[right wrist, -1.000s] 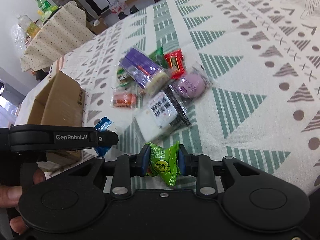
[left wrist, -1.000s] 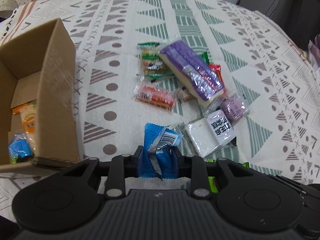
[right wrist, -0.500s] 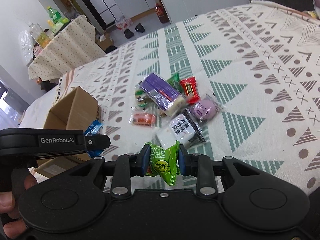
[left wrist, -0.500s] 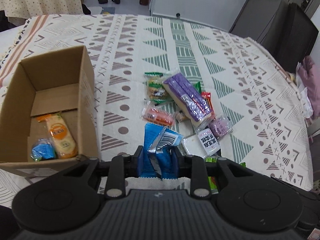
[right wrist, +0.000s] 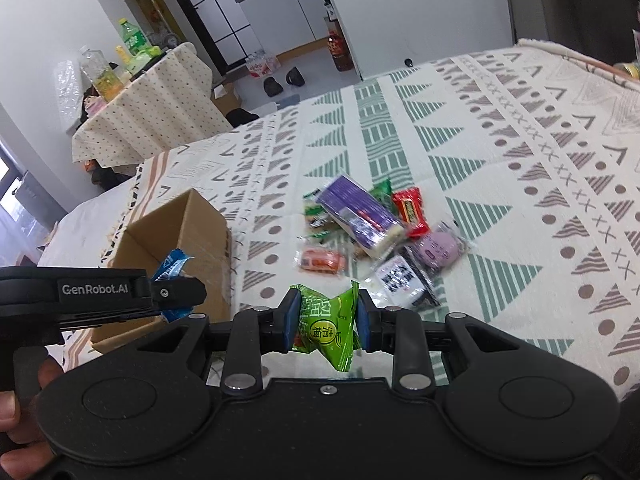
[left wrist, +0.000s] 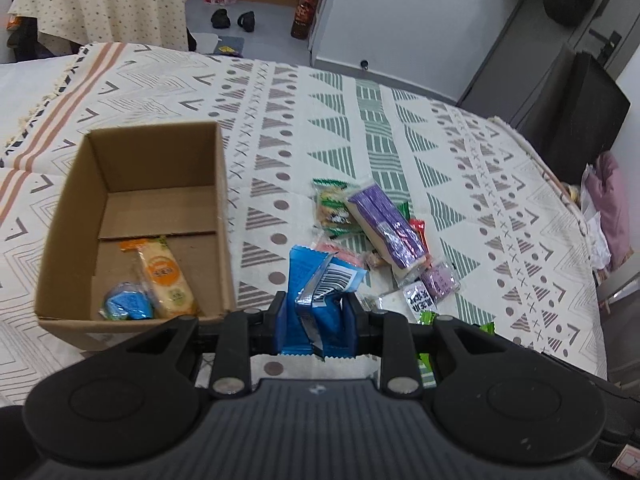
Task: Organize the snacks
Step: 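Carry both snacks to the cardboard box and release them inside, then move both tools back over the remaining snack pile, then grasp the white packet with left tool while right tool grasps the pink packet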
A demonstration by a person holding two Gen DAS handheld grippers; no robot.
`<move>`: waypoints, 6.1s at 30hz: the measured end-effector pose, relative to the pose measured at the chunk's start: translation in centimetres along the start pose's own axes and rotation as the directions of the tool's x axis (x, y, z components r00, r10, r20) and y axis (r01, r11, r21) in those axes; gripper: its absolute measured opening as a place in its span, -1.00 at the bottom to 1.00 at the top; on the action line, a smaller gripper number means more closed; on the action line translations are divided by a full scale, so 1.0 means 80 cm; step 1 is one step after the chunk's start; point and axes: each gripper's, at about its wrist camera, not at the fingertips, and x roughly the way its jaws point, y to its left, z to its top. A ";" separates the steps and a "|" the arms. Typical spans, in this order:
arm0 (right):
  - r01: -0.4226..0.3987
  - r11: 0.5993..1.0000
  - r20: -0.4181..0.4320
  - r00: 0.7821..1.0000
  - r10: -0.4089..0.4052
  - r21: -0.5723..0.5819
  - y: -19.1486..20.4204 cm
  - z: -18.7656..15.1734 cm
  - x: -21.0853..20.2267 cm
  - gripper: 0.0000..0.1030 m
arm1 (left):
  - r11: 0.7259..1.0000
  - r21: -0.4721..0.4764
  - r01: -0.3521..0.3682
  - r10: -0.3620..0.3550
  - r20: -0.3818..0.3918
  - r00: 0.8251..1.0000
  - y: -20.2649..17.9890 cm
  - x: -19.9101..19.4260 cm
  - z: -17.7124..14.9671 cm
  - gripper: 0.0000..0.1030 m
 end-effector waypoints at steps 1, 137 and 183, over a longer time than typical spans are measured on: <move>-0.002 1.000 0.004 1.000 0.002 -0.004 0.004 0.001 0.000 -0.44 | 1.000 -0.004 0.001 -0.001 0.006 1.000 0.003 -0.004 0.001 -0.47; -0.007 0.986 -0.132 0.991 0.029 0.164 -0.169 0.035 0.066 0.20 | 0.997 -0.066 -0.031 0.017 -0.215 0.977 -0.107 0.147 0.009 0.86; -0.030 0.991 -0.221 0.974 0.059 0.129 -0.151 0.050 0.130 -0.59 | 0.991 -0.072 -0.110 0.080 -0.330 0.940 -0.086 0.186 -0.003 0.08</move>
